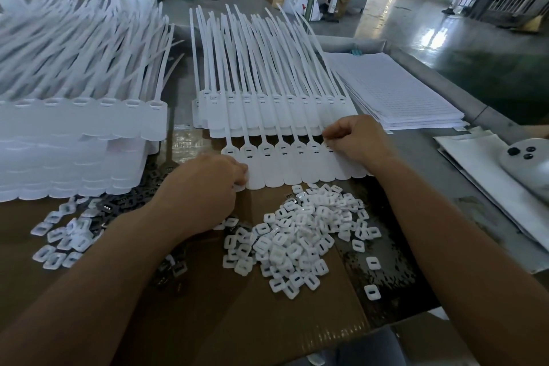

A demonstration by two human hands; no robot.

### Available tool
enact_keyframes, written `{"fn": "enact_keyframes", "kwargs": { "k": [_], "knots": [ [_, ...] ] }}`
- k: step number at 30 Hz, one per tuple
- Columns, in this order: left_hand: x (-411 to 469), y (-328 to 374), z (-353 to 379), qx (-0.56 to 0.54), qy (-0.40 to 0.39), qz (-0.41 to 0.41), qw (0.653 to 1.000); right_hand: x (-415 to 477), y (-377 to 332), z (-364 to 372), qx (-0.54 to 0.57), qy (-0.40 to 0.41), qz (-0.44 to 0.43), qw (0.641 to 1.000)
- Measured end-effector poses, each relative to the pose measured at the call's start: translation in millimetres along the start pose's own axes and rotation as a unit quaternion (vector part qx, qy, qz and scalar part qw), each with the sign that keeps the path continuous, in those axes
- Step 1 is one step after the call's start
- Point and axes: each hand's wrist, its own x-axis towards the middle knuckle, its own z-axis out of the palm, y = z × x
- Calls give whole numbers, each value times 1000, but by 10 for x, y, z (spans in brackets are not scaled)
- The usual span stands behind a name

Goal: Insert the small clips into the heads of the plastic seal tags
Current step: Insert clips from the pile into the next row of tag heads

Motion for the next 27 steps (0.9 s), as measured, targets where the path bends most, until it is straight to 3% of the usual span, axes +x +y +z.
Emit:
{"fn": "enact_keyframes", "kwargs": {
  "k": [10,15,21,27],
  "knots": [
    [-36,8,34,-3,13,-10,1000,-16,-19,-2,-47,-14,-3,999],
    [-48,3,27,-5,18,1,1000,-194,-39,-117,-19,29,-45,998],
    [-59,-10,13,-18,31,12,999,-582,-121,-290,-57,-125,-70,988],
    [-49,-8,8,-23,33,13,999,-638,-82,-217,-134,-121,-20,983]
  ]
}}
